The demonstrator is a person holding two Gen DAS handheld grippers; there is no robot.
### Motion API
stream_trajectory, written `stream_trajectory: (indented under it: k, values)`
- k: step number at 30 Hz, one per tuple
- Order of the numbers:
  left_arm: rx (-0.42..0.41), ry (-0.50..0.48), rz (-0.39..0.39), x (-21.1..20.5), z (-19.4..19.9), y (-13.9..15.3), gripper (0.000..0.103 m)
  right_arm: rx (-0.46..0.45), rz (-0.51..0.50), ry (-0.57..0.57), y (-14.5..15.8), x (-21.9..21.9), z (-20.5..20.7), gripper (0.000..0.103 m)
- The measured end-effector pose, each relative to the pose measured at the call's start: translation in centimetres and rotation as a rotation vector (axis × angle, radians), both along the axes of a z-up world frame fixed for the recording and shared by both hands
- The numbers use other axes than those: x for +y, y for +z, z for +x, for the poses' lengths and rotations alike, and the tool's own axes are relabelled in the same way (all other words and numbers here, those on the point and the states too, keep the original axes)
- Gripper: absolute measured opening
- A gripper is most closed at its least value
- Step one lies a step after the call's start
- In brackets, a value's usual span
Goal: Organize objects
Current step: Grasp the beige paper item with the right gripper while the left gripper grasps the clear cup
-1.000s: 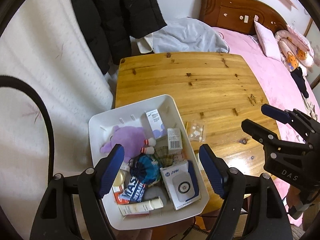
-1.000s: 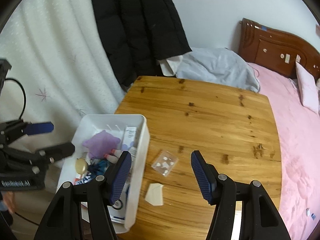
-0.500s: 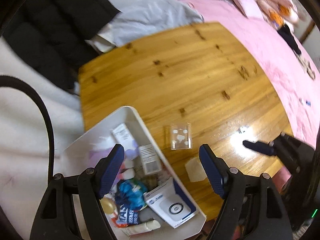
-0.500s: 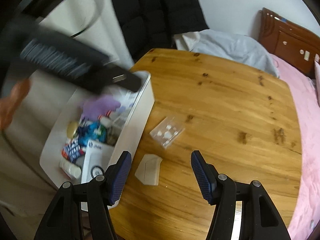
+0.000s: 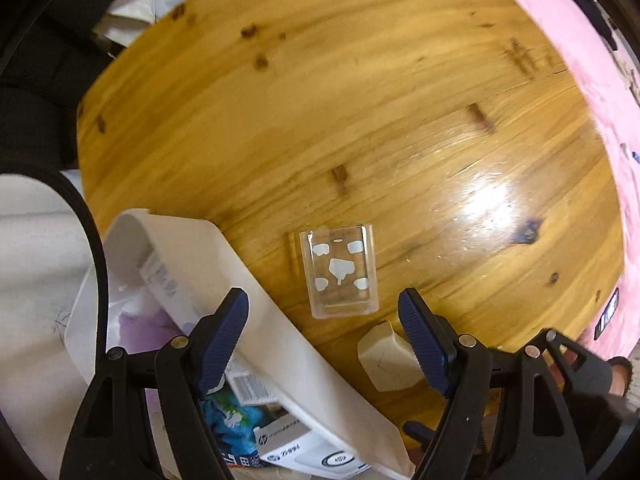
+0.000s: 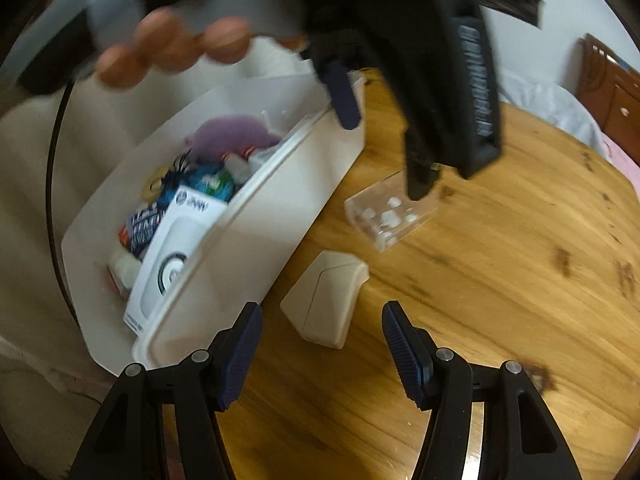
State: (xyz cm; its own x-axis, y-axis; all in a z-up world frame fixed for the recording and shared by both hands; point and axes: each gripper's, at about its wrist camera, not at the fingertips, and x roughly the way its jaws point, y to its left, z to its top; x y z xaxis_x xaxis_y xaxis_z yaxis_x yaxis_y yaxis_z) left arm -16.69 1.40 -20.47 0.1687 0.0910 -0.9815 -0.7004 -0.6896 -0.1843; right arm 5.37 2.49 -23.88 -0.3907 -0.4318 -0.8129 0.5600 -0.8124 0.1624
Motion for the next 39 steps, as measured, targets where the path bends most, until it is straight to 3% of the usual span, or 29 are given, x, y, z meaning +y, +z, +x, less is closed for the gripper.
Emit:
stream_trajectory:
  k: [7, 13, 17, 24, 34, 35, 37, 39]
  values:
    - [-0.011, -0.110, -0.049, 1.2, 0.4, -2.5, 0.080, 0.007, 0.029, 0.064, -2.8, -1.1, -0.2, 0.063]
    - [0.012, -0.178, -0.075, 2.3, 1.4, -3.4, 0.080, 0.071, 0.065, 0.073, -3.7, -2.0, -0.2, 0.062]
    - [0.038, -0.210, -0.095, 2.9, 2.1, -3.9, 0.080, 0.120, 0.099, 0.072, -4.0, -2.6, -0.2, 0.053]
    - [0.095, -0.210, -0.130, 3.3, 2.7, -4.4, 0.080, 0.140, 0.108, 0.042, -4.2, -2.9, 0.0, 0.052]
    - [0.158, -0.197, -0.182, 4.5, 5.2, -4.8, 0.079, 0.095, 0.111, -0.019, -4.3, -0.4, 0.3, 0.052]
    - [0.140, -0.195, -0.165, 4.6, 5.4, -4.8, 0.074, 0.090, 0.112, -0.024, -4.3, -0.2, 0.5, 0.052]
    - [0.076, -0.181, -0.169, 4.9, 6.1, -5.4, 0.055, 0.083, 0.116, -0.032, -4.3, 0.2, 0.7, 0.052]
    - [0.084, -0.173, -0.153, 5.3, 6.5, -5.1, 0.054, 0.078, 0.117, -0.041, -4.4, 0.4, 0.8, 0.052]
